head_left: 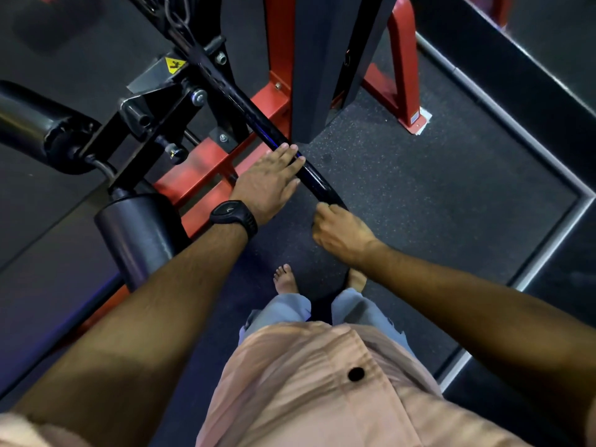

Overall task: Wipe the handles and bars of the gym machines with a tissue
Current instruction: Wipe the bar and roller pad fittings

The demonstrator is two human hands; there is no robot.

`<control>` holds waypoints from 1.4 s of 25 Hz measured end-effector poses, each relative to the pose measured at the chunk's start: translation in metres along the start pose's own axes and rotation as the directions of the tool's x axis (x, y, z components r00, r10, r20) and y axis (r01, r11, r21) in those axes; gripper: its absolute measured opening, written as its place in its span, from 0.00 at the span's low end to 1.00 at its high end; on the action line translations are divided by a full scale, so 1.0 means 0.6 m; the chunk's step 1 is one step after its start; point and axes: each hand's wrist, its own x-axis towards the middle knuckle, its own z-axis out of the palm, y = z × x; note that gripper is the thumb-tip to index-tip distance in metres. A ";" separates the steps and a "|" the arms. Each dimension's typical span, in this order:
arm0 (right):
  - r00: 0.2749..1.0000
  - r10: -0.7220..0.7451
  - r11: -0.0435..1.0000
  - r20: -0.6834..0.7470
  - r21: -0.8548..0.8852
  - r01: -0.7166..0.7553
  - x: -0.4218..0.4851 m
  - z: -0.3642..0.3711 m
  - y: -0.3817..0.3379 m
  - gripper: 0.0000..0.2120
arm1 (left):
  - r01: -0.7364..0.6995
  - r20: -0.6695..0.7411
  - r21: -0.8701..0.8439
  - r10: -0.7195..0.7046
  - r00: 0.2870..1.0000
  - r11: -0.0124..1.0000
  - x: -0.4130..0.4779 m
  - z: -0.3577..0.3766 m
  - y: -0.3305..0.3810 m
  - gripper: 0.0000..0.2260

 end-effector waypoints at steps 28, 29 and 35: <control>0.598 0.751 -0.267 0.282 0.957 -0.116 -0.047 0.071 0.030 0.07 | 0.201 -0.022 -0.060 -0.203 0.979 0.978 -0.009 0.028 0.059 0.30; 0.608 0.730 -0.286 0.313 0.947 -0.144 -0.058 0.082 0.020 0.07 | 0.203 -0.021 -0.054 -0.205 0.979 0.978 -0.009 0.029 0.060 0.30; 0.686 0.649 -0.370 0.330 0.924 -0.095 -0.028 0.086 0.055 0.06 | 0.182 -0.035 -0.067 -0.185 0.982 0.981 -0.010 0.029 0.065 0.28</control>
